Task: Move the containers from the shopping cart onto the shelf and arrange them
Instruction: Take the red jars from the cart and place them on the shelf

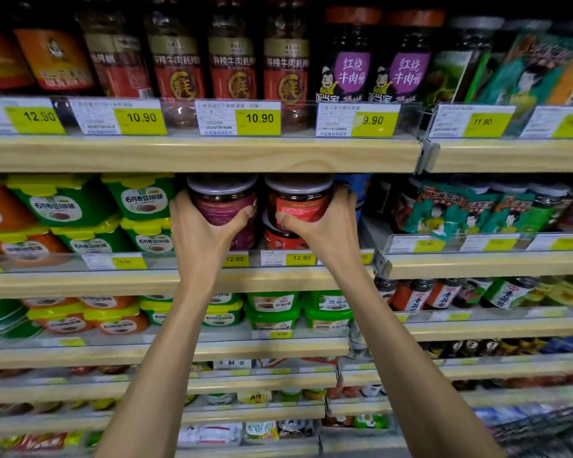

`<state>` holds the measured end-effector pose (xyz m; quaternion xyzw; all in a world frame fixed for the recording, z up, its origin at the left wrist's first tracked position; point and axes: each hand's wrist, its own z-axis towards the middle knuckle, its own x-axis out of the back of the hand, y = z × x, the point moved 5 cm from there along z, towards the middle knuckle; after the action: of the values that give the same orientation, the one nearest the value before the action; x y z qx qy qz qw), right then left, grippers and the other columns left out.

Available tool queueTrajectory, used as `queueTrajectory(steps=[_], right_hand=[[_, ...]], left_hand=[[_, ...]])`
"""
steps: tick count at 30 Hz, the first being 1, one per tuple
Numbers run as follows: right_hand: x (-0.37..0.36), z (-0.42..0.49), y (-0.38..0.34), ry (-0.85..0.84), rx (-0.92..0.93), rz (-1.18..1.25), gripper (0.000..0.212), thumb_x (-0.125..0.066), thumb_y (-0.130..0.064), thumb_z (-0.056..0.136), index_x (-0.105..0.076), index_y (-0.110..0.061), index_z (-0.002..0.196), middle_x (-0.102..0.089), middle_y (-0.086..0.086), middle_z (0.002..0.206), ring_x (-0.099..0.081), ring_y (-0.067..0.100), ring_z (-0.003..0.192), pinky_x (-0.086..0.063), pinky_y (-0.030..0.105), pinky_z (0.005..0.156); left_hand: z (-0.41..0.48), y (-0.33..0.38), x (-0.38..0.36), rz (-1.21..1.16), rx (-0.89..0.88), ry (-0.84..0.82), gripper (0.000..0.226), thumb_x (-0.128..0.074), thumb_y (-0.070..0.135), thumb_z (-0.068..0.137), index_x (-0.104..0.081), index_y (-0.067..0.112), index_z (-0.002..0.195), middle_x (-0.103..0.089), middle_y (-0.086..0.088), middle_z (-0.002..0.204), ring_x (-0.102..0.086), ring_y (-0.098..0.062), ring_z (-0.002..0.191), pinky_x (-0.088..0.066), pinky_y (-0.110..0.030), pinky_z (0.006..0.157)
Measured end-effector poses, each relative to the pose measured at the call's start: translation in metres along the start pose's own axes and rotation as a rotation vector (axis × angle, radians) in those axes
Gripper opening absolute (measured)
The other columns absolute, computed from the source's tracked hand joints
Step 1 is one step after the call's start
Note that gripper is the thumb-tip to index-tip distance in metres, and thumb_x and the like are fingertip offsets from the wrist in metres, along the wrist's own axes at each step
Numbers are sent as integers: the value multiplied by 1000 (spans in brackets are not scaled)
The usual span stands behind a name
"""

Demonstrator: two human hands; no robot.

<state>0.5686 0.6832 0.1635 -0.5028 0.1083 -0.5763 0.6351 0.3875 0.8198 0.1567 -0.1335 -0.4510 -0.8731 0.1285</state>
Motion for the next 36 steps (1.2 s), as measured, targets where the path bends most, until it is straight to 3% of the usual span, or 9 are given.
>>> queueTrajectory(steps=[9, 17, 24, 28, 33, 36], right_hand=[[-4, -3, -5, -26, -11, -30, 97, -87, -52, 64, -41, -6, 136, -44, 11, 130, -41, 26, 127, -40, 37, 98], [1, -4, -10, -157, -40, -137, 89, -86, -47, 70, -41, -5, 134, -43, 14, 131, -46, 31, 124, -43, 41, 95], [12, -22, -13, -304, -26, -430, 84, -83, -37, 75, -37, -7, 139, -41, 16, 135, -45, 42, 126, -44, 50, 100], [16, -40, -22, -344, -2, -592, 82, -79, -40, 81, -35, -7, 141, -38, 17, 139, -43, 42, 127, -45, 49, 99], [18, -71, -30, -390, -45, -770, 73, -71, -45, 88, -36, -8, 140, -40, 16, 135, -44, 39, 126, -45, 45, 91], [14, -96, -36, -431, -46, -787, 74, -68, -46, 90, -35, -9, 145, -38, 15, 139, -43, 37, 128, -45, 45, 95]], left_hand=[[-2, 1, 0, 11, 8, -9, 94, -78, 66, 65, -51, 5, 131, -59, -13, 122, -54, -30, 119, -48, -47, 95], [-6, 0, 7, 17, -2, -76, 86, -81, 53, 73, -47, 6, 136, -54, -13, 128, -50, -27, 123, -45, -38, 96], [-23, -12, 30, 200, -74, -286, 82, -80, 48, 77, -45, 8, 139, -53, -12, 129, -49, -29, 124, -44, -40, 93], [-38, -22, 50, 382, -156, -426, 83, -78, 51, 79, -43, 11, 143, -50, -12, 134, -46, -33, 128, -45, -46, 93], [-49, -37, 73, 480, -206, -574, 76, -73, 53, 82, -46, 12, 140, -50, -12, 134, -46, -35, 126, -46, -46, 90], [-58, -46, 86, 533, -230, -654, 75, -67, 58, 85, -44, 14, 142, -50, -10, 136, -48, -34, 125, -47, -45, 90]])
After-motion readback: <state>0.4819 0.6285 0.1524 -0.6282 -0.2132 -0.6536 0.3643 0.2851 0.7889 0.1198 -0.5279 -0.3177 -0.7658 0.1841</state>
